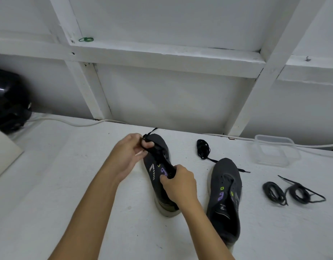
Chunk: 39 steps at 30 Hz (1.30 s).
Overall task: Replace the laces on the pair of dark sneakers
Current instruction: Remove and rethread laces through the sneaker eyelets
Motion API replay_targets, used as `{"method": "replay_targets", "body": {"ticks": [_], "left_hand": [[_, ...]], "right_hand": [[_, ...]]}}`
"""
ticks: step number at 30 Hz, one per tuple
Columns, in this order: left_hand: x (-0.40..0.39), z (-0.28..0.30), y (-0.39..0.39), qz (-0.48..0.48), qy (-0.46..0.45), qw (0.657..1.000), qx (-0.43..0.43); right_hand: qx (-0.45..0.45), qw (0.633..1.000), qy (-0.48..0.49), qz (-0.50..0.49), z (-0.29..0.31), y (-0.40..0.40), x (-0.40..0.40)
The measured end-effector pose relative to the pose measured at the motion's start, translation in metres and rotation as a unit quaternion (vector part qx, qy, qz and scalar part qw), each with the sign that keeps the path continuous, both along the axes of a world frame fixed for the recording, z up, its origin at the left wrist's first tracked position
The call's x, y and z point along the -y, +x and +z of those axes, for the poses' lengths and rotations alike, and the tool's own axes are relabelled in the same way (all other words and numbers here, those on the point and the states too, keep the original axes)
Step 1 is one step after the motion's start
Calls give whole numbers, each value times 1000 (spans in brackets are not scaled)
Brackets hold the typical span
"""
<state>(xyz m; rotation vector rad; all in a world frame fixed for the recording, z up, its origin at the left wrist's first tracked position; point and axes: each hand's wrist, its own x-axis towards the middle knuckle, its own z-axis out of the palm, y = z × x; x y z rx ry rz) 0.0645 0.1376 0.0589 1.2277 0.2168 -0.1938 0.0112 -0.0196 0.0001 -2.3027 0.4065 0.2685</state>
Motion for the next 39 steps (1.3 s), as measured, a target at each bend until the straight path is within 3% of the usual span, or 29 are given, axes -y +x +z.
{"method": "replay_targets", "body": {"ticks": [2,3,4,6,7,10,11,13,14,16,18,19,20,21,22,23,24,27,30,32,34,37,39], "left_hand": [[-13,2,1,54,-34,998,18],[-18,0,1,69,45,996,31],[-21,-4,1,67,180,980,44],[-16,-17,-2,-2,438,897,64],[-9,-24,-5,-60,513,853,71],[13,-39,-12,-173,606,772,76],[15,-39,-12,-181,600,776,78],[12,-34,-10,-155,505,843,101],[10,-27,-10,-127,416,893,112],[4,-10,-9,-90,151,978,111],[-5,-2,-5,-36,-103,992,69],[-8,-2,-2,3,-117,992,40],[-10,-5,1,40,-16,999,17],[-10,-11,3,50,179,983,3],[-9,-21,2,35,375,926,-4],[-6,-30,0,11,499,867,1],[-1,-37,-3,-24,546,837,8],[9,-53,-4,-105,560,821,47],[12,-56,-3,-122,575,804,91],[11,-57,-4,-131,561,812,94],[10,-55,-3,-138,491,856,77],[8,-30,-4,-114,285,949,76],[7,-9,-5,-86,170,975,113]], "right_hand": [[7,1000,3,-3,-2,1,0],[17,1000,6,1,-2,1,0],[30,999,10,6,-2,1,0],[57,998,14,13,-2,0,-2],[66,998,13,14,-2,0,-2],[68,997,14,17,-2,1,-2],[66,998,14,18,-2,2,-1],[62,998,8,20,-3,2,0],[60,998,5,21,-3,2,-1],[54,998,4,21,-3,2,-1],[49,999,4,22,-4,4,-1],[46,999,5,21,-4,4,0],[45,999,6,20,-4,5,0],[46,999,5,19,-4,5,0],[48,999,3,19,-4,5,0],[51,999,0,19,-4,4,0],[53,998,-2,19,-4,5,0],[49,999,-4,20,-3,5,-1],[46,999,-5,22,-3,5,-2],[45,999,-7,22,-3,5,-2],[46,999,-9,21,-2,5,-2],[42,999,-12,22,-1,5,-1],[28,999,-14,23,0,5,-1]]}}
